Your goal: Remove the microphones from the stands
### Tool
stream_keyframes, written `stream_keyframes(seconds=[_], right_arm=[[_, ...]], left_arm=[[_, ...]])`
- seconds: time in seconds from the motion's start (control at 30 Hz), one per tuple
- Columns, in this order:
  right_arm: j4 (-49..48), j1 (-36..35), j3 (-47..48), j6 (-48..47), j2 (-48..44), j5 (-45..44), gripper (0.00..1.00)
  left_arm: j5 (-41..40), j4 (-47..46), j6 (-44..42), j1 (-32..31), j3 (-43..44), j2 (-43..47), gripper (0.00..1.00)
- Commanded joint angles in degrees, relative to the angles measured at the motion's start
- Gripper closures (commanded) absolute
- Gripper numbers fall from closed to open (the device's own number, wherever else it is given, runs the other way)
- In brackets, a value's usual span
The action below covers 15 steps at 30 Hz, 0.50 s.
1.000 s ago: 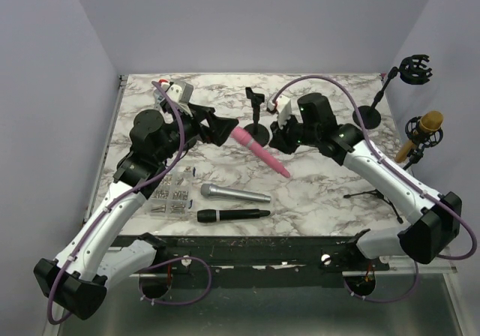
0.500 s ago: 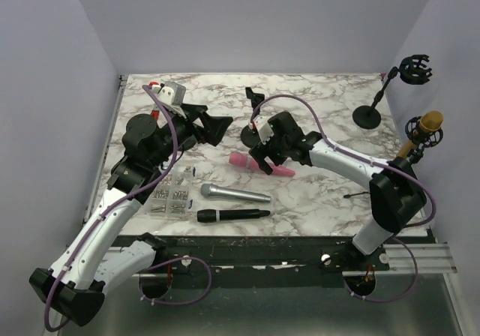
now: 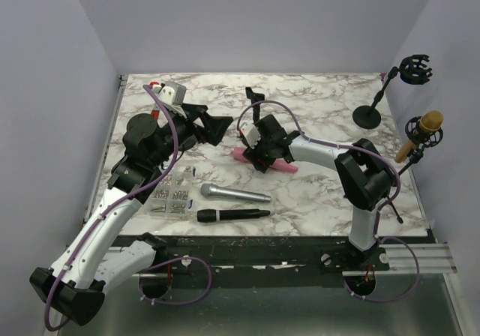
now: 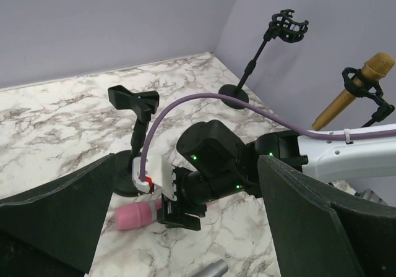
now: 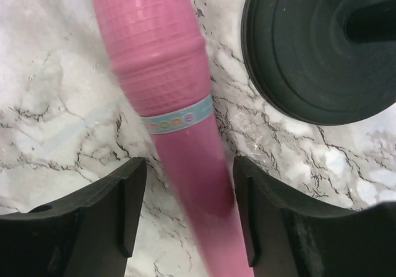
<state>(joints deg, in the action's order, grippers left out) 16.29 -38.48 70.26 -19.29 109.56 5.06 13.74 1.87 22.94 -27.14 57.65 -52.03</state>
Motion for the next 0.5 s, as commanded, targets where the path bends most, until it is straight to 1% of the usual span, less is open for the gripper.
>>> stream_keyframes(seconds=[0.0, 0.03, 0.07, 0.17, 0.2, 0.33, 0.47], right_arm=[[0.18, -1.69, 0.86, -2.31, 2.52, 0.19, 0.39], [0.12, -2.41, 0.99, -2.71, 2.91, -0.38, 0.41], [0.58, -3.38, 1.52, -3.36, 3.39, -0.98, 0.45], [3.07, -5.76, 4.50, -3.97, 5.56, -1.19, 0.60], [3.37, -6.85, 5.16, -4.23, 6.03, -0.94, 0.64], [2.53, -9.89, 6.71, -5.48, 7.46, -0.40, 0.69], [2.78, -12.21, 8.14, -7.49, 8.73, 0.47, 0.70]], left_arm=[[0.41, -0.62, -0.35, 0.07, 0.93, -0.49, 0.01], [0.46, -0.49, -0.35, 0.11, 1.06, -0.55, 0.01], [0.50, -0.44, -0.27, 0.07, 1.06, -0.67, 0.02], [0.68, -0.55, -0.18, 0.22, 1.06, -0.62, 0.01], [0.68, -0.54, -0.18, 0.15, 1.06, -0.62, 0.01], [0.67, -0.64, -0.18, 0.25, 1.05, -0.64, 0.01], [0.68, -0.64, -0.26, 0.24, 0.98, -0.70, 0.01]])
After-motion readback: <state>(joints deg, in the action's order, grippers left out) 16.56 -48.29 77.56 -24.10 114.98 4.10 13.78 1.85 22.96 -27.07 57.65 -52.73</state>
